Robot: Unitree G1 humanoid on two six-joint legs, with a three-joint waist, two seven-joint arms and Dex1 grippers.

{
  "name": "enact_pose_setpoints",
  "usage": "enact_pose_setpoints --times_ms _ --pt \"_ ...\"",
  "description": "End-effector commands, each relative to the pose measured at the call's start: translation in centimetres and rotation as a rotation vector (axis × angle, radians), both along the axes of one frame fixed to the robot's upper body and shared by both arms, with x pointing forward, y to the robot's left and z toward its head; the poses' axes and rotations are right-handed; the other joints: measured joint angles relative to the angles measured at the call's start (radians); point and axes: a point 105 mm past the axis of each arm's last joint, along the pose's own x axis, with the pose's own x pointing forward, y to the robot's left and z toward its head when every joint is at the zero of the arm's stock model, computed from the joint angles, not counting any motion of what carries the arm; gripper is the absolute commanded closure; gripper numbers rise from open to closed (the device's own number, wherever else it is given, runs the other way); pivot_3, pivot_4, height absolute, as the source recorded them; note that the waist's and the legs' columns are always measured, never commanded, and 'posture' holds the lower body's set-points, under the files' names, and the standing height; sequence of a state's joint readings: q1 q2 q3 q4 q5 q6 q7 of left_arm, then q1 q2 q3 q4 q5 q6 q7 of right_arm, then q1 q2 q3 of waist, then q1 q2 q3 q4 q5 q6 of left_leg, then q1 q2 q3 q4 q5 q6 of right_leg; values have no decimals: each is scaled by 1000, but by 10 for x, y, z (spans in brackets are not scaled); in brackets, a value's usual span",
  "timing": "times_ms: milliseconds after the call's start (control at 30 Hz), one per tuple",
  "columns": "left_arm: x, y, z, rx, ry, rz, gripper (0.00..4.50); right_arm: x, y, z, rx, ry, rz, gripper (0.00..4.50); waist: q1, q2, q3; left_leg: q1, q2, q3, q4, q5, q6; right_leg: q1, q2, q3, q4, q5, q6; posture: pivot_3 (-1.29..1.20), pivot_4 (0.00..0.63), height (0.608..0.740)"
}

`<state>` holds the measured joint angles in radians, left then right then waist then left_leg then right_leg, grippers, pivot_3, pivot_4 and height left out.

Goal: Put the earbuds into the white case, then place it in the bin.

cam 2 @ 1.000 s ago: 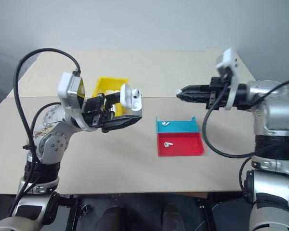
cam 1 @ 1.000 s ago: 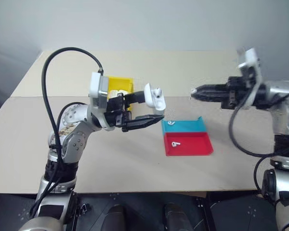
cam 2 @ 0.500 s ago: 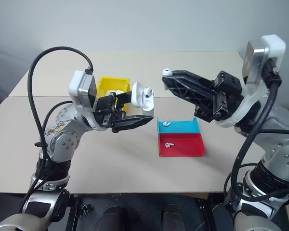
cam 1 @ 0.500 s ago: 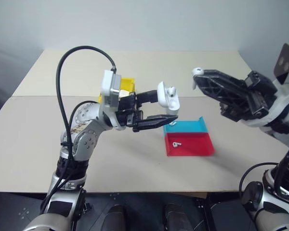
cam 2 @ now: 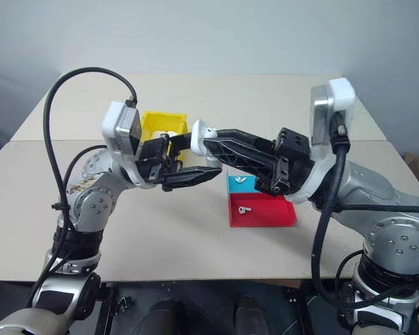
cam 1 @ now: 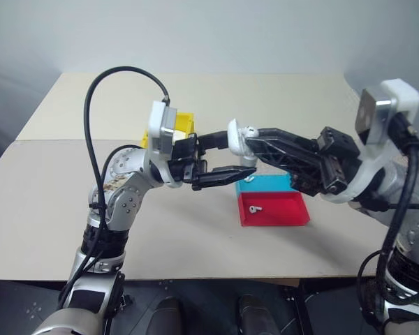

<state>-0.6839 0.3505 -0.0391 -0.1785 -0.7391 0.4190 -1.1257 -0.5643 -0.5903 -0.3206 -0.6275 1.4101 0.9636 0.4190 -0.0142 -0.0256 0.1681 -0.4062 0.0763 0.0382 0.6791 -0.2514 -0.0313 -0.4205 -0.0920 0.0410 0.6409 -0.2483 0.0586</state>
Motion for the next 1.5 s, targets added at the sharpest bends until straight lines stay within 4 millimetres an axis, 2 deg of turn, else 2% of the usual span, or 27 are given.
enact_pose_setpoints --times_ms 33,167,200,267,467,667,767,867,1067,1100,1300,1500 --pt "-5 -2 8 -11 -39 -11 1684 -5 0 2 -9 -46 -6 3877 0 0 0 0 0 0 0 0 0 0 0 0 0 0 0 0 150 740" --pt "-6 -1 8 -11 -40 -9 1684 -5 0 -2 -42 -51 -29 3877 1 0 0 0 0 0 0 0 0 0 0 0 0 0 0 0 150 740" --pt "-6 -1 8 -11 -40 -8 1684 -5 0 -3 -48 -51 -34 3140 1 0 0 0 0 0 0 0 0 0 0 0 0 0 0 0 150 740" --pt "-5 -1 8 -11 -40 -8 1684 -4 0 -4 -61 -51 -44 2570 0 0 0 0 0 0 0 0 0 0 0 0 0 0 0 0 150 740" --pt "-6 -2 9 -11 -41 -9 1684 -6 -5 -3 -80 -66 -50 461 1 0 0 0 0 0 0 0 0 0 0 0 0 0 0 0 150 740" --pt "-5 -3 10 -12 -42 -7 1684 -9 -19 -2 -120 -95 -69 461 3 0 0 0 0 0 0 0 0 0 0 0 -1 0 0 0 150 740" --pt "-3 -1 9 -4 -36 -3 1684 -2 -35 9 -170 -141 -113 1098 3 0 0 0 0 0 0 0 0 0 0 0 -1 0 0 0 150 740" --pt "-1 -1 7 6 -29 -7 1684 2 -41 20 -223 -208 -109 2122 1 0 0 1 0 0 1 0 0 1 0 0 -1 0 0 0 150 740" --pt "11 -8 -7 42 7 5 1684 22 -31 38 -433 -351 -41 4292 -3 0 0 1 0 1 0 0 1 0 0 1 0 0 0 0 150 740" --pt "13 -10 -10 47 14 3 1684 27 -27 40 -473 -369 -29 4465 -2 0 0 1 0 0 0 0 1 0 0 0 -1 0 0 0 150 740" --pt "22 -19 -18 79 9 6 1684 51 1 45 -699 -509 57 4465 -1 0 0 -2 0 1 0 0 1 -2 0 0 -1 0 0 0 150 740" --pt "24 -21 -17 70 -8 -5 1684 56 25 28 -877 -619 190 4465 2 0 0 -2 0 1 0 0 1 -3 0 0 0 0 0 0 150 740"
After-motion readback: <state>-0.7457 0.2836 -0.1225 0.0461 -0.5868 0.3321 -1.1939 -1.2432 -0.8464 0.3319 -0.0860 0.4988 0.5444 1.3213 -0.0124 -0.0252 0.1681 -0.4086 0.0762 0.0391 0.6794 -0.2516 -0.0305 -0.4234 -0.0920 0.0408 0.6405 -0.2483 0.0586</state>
